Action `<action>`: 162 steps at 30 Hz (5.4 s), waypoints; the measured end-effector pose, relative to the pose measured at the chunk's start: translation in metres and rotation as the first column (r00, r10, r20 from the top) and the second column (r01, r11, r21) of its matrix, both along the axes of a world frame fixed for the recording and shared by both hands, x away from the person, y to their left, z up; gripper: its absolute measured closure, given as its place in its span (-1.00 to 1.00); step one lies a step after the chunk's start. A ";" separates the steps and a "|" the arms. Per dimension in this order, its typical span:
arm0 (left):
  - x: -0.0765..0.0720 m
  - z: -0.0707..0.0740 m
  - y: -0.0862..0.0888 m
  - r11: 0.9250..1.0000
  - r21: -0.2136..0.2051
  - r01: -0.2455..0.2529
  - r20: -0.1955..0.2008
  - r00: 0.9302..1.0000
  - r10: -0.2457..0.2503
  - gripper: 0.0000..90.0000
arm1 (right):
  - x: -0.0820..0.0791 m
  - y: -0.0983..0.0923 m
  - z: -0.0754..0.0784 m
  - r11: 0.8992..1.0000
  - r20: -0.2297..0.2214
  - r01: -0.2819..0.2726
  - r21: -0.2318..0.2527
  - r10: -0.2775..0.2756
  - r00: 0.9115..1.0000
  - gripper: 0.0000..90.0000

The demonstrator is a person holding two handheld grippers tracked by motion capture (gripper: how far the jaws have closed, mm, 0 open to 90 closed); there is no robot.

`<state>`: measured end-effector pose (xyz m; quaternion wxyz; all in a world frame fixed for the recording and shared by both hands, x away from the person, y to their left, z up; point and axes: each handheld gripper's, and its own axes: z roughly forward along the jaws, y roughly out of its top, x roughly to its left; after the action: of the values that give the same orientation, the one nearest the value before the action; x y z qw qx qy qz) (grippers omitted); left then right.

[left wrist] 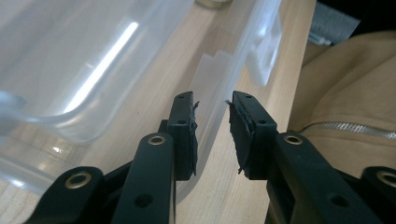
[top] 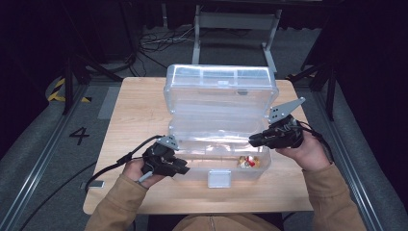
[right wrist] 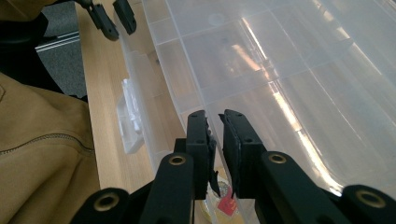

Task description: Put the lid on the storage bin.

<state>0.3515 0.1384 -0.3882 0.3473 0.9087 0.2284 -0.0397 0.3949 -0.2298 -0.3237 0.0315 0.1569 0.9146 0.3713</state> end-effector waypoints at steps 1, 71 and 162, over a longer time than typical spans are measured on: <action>0.000 0.003 0.003 1.000 -0.026 -0.002 0.003 1.000 0.002 0.57 | 0.000 0.000 0.000 1.000 0.000 0.000 0.000 0.000 1.000 0.79; 0.012 0.071 0.049 0.888 -0.344 -0.304 0.136 0.920 0.368 0.97 | -0.024 -0.037 0.009 0.974 0.059 0.097 0.206 -0.111 0.992 0.97; 0.013 0.050 0.069 0.924 -0.142 -0.355 -0.005 0.934 0.358 0.71 | -0.011 -0.062 -0.001 0.984 -0.152 0.176 -0.008 -0.175 0.973 0.99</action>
<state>0.3648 0.2077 -0.3386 0.4144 0.8254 0.3829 0.0176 0.3843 -0.2915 -0.3245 -0.0059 0.2650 0.8958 0.3567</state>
